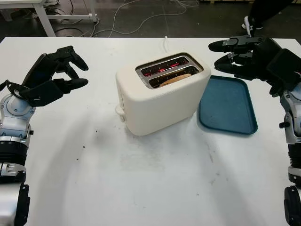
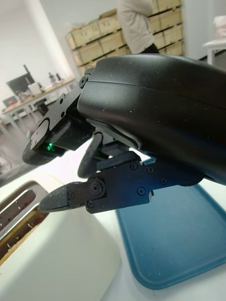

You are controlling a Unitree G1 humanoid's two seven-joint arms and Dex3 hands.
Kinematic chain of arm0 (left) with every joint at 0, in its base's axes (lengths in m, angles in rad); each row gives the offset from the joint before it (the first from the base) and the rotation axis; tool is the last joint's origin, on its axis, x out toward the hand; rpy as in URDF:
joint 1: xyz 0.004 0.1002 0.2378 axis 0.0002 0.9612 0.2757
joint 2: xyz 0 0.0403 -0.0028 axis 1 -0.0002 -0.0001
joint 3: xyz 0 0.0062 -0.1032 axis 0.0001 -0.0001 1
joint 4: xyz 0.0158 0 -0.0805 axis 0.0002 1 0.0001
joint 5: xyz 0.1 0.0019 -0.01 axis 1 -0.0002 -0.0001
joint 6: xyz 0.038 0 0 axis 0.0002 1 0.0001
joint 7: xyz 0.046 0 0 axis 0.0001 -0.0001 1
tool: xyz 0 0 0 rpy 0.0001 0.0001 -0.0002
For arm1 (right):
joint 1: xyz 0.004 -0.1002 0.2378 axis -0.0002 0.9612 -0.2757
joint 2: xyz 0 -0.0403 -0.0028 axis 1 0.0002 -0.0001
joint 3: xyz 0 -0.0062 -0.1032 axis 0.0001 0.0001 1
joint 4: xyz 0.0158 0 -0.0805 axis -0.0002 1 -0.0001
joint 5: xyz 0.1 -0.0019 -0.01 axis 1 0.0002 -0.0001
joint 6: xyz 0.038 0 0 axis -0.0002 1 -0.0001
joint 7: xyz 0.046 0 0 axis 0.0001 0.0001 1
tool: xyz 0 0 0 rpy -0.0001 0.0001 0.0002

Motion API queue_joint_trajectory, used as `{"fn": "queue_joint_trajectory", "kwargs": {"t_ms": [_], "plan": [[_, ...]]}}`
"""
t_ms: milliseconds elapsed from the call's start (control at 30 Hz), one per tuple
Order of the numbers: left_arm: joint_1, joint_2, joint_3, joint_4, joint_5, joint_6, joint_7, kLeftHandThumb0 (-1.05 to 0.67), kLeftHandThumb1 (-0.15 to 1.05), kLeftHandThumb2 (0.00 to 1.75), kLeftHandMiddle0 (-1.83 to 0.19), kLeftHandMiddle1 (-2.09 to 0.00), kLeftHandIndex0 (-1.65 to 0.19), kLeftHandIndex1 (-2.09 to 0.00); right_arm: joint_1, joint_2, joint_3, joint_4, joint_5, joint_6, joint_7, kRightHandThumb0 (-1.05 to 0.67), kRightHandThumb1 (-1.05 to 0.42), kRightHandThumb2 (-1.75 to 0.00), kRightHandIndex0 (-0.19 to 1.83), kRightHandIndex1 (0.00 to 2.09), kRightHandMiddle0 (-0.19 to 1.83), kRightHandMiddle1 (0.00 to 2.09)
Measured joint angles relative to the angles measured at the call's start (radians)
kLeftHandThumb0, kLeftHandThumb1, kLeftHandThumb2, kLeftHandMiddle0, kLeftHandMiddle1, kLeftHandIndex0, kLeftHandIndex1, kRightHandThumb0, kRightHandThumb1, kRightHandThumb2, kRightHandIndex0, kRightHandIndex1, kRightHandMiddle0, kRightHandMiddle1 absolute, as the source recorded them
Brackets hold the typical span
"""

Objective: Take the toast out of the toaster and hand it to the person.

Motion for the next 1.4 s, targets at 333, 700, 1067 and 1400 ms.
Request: {"fn": "queue_joint_trajectory", "kwargs": {"t_ms": [333, 700, 1067, 1400], "plan": [[0.0, 0.0, 0.0, 0.001, 0.0, 0.0, -0.001, -1.05, 0.92, 0.24, -0.62, -1.37, -0.44, -1.37, 0.0, 0.0, 0.0, 0.001, 0.0, -0.001, 0.0, -0.36, -0.87, 0.0, 0.44, 0.95, 0.78, 0.01], [0.0, 0.0, 0.0, 0.001, -0.001, 0.0, 0.0, -1.05, 0.92, 0.25, -0.62, -1.37, -0.44, -1.38, 0.0, 0.0, 0.0, 0.003, 0.0, -0.001, 0.0, -0.36, -0.86, 0.0, 0.43, 0.95, 0.78, 0.01], [0.0, 0.0, 0.0, 0.001, -0.001, -0.001, 0.0, -1.05, 0.92, 0.25, -0.61, -1.37, -0.44, -1.37, 0.0, 0.0, 0.0, -0.001, 0.001, 0.002, 0.0, -0.35, -0.86, 0.0, 0.41, 0.95, 0.79, 0.02], [0.0, 0.0, 0.0, 0.004, -0.002, -0.001, -0.001, -1.05, 0.92, 0.24, -0.62, -1.36, -0.43, -1.37, 0.0, 0.0, 0.0, -0.001, 0.0, 0.001, 0.0, -0.36, -0.86, 0.0, 0.43, 0.94, 0.79, 0.02]]}}
